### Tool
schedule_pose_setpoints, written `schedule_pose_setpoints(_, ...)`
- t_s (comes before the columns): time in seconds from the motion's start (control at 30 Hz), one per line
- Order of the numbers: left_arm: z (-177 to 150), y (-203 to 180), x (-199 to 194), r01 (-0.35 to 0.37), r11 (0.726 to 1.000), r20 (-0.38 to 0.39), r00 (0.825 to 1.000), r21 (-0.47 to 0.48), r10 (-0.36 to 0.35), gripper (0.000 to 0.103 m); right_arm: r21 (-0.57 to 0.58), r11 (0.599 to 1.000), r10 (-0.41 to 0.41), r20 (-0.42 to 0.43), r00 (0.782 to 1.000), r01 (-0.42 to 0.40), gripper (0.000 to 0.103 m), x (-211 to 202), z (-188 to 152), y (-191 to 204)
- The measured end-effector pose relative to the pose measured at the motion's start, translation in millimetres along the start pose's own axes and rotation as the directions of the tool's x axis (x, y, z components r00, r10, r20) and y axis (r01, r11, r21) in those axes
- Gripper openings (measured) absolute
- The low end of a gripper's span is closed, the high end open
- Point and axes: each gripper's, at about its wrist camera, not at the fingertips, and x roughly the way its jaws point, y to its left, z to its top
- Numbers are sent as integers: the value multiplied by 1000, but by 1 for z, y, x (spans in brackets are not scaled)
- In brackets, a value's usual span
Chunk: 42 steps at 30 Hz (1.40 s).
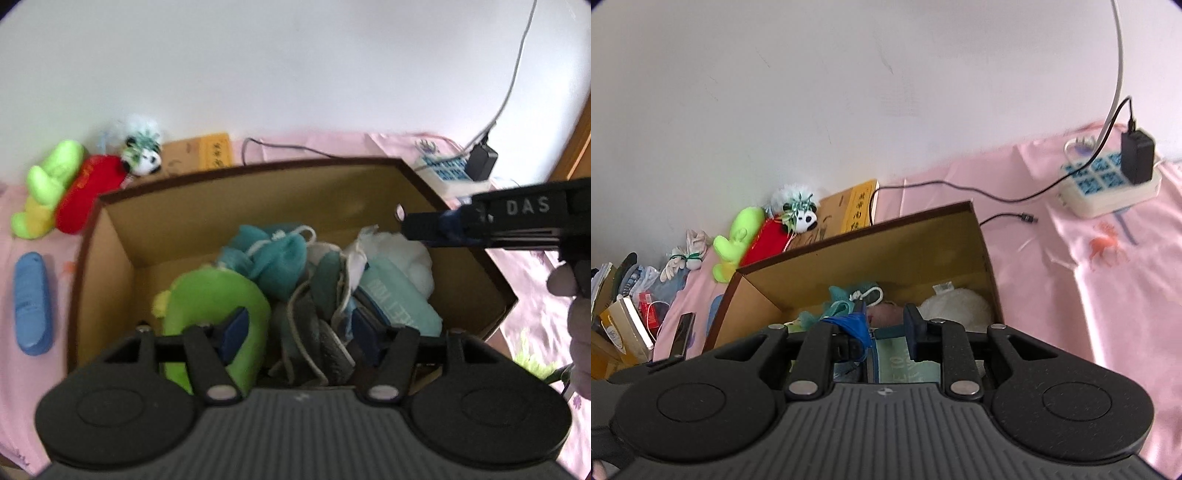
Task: Organize soft objects
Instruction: 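Carry both items into the brown box and open the left tool, then open the right tool to drop the teal zippered pouch into the box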
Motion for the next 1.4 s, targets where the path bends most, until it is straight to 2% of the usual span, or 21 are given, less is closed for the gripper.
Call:
schedule_pose_setpoints(0.13, 3, 3, -21, -29, 999, 29, 999, -23, 30, 65, -39, 999, -14, 38, 999, 15, 4, -18, -3, 10)
schedule_pose_setpoints(0.3, 4, 1, -42, -105, 994, 52, 993, -25, 106, 68, -71, 997, -32, 74, 997, 37, 4, -39, -10, 20)
schedule_pose_setpoints(0.4, 2, -3, -51, -162, 987, 52, 985, -14, 162, 68, -86, 996, -29, 81, 996, 36, 4, -48, -16, 25)
schedule_pose_setpoints(0.7, -14, -11, -83, -264, 964, 95, 960, -17, 265, 72, -102, 995, -2, 79, 997, 10, 4, -70, -40, 39)
schedule_pose_setpoints(0.9, -26, -13, -94, -303, 953, 64, 950, -27, 304, 72, -96, 995, -7, 108, 994, 17, 5, -81, -55, 38)
schedule_pose_setpoints(1.17, -43, -22, -100, -351, 936, 36, 935, -29, 352, 73, -127, 992, 4, 97, 995, 8, 6, -93, -67, 37)
schedule_pose_setpoints(1.4, -50, -34, -105, -405, 913, 15, 914, -45, 406, 74, -172, 985, 5, 84, 996, 10, 7, -108, -73, 29)
